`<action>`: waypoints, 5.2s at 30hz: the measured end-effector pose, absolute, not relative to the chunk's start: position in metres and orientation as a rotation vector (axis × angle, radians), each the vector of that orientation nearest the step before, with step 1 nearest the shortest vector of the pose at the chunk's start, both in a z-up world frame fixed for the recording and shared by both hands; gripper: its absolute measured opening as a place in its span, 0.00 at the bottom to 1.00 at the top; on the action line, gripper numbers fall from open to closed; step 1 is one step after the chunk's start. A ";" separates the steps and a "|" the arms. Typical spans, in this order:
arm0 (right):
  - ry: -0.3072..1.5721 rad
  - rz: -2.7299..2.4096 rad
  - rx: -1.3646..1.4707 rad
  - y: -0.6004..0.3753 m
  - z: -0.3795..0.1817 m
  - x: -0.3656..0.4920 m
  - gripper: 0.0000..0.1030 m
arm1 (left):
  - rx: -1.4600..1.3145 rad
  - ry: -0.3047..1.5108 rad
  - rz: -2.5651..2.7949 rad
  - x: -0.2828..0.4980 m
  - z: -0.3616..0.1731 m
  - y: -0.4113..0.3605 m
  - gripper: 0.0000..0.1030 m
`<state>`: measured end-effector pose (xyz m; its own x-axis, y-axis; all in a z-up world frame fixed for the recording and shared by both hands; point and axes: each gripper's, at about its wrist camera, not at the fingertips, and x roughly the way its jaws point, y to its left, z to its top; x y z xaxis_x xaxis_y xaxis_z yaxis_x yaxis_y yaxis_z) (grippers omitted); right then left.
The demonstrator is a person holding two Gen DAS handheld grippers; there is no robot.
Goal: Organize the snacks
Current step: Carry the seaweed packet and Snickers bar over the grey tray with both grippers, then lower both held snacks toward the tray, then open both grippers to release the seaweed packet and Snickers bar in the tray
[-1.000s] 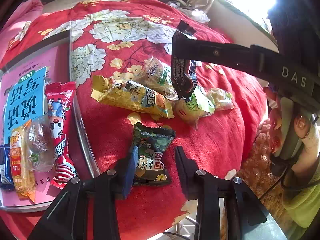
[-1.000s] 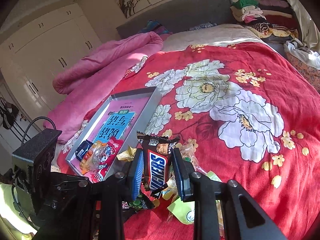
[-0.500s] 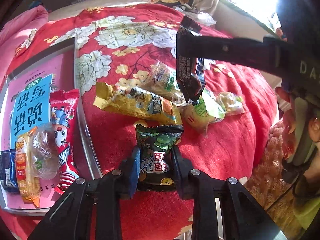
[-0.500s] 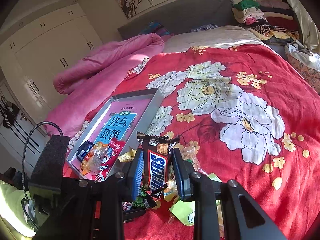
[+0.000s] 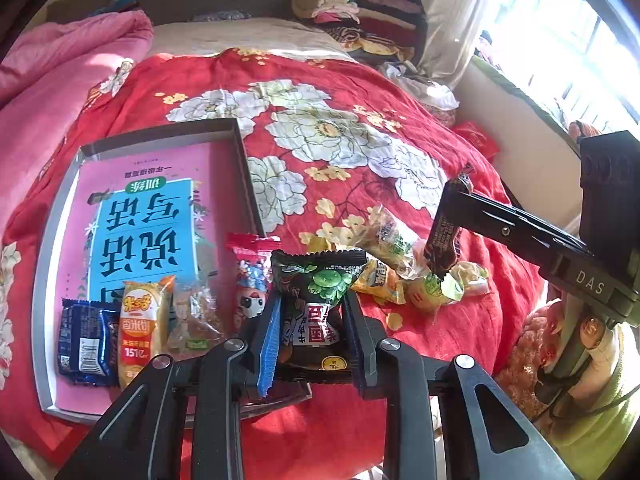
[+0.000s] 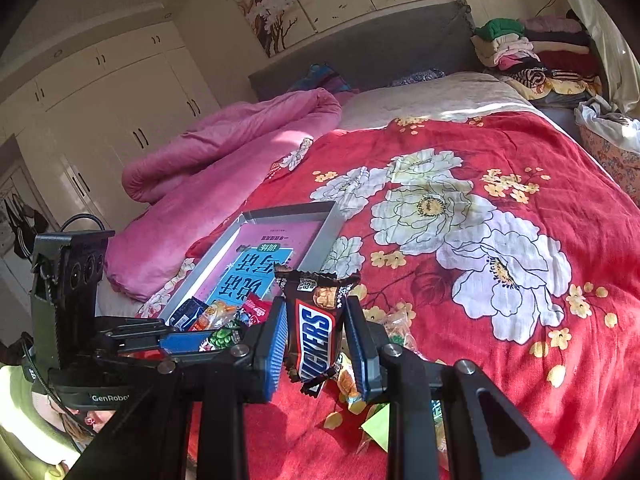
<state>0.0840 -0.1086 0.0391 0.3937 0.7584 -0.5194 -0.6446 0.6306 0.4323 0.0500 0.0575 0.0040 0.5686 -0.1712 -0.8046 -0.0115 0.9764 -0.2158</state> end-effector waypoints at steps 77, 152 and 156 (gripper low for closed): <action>0.764 1.076 0.067 0.029 0.045 0.017 0.28 | -0.354 0.880 0.275 -0.020 -0.009 0.226 0.29; 0.918 0.973 -0.047 0.044 -0.006 0.027 0.48 | -0.258 0.892 0.123 0.001 -0.033 0.180 0.38; 0.918 0.991 -0.054 0.047 -0.007 0.024 0.49 | -0.271 0.891 0.124 0.001 -0.033 0.182 0.41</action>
